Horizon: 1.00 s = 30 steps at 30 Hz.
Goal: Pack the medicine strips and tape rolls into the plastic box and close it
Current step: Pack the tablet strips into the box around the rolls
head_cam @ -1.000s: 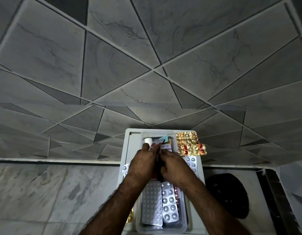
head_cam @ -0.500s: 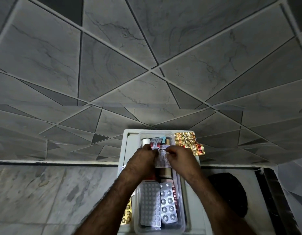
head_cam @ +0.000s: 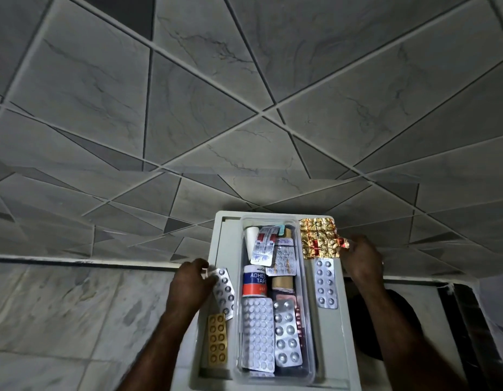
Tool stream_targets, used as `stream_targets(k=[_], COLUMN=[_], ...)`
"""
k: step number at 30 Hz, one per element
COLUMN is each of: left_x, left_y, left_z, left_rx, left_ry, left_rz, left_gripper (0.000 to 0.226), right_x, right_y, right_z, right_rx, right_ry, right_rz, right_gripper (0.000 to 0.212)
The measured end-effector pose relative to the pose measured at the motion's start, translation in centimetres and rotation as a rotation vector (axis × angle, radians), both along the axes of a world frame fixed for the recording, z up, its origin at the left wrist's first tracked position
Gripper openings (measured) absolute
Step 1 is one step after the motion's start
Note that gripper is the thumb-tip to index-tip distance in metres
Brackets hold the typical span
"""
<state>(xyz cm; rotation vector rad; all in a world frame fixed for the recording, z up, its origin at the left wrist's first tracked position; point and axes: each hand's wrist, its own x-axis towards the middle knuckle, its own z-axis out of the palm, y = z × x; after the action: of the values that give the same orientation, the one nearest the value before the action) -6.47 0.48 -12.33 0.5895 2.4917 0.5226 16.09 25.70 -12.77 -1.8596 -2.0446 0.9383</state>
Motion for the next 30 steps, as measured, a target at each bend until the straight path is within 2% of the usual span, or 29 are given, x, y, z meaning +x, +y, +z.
stream_targets(k=[7, 12, 15, 19, 24, 30], left_x=[2.5, 3.1, 2.9, 2.1, 0.6, -0.6], left_y=[0.2, 0.5, 0.7, 0.7, -0.2, -0.7], left_z=[-1.0, -1.6, -1.5, -1.1, -1.3, -1.7], left_rx=[-0.051, -0.064, -0.038, 0.029, 0.167, 0.417], left_ry=[0.001, 0.074, 0.054, -0.006, -0.067, -0.338], left_rz=[0.042, 0.009, 0.039, 0.118, 0.245, 0.415], left_gripper=[0.061, 0.065, 0.064, 0.058, 0.028, 0.015], right_x=[-0.2, 0.0, 0.0, 0.2, 0.8, 1.4], right_y=[0.2, 0.2, 0.1, 0.1, -0.7, -3.5], right_z=[-0.1, -0.3, 0.2, 0.3, 1.9, 4.2], right_rx=[-0.06, -0.21, -0.209, -0.189, -0.178, -0.187], right_ry=[0.127, 0.399, 0.483, 0.535, 0.657, 0.784], right_rz=[-0.12, -0.258, -0.27, -0.266, -0.26, -0.226], right_gripper=[0.032, 0.016, 0.009, 0.005, 0.01, 0.011])
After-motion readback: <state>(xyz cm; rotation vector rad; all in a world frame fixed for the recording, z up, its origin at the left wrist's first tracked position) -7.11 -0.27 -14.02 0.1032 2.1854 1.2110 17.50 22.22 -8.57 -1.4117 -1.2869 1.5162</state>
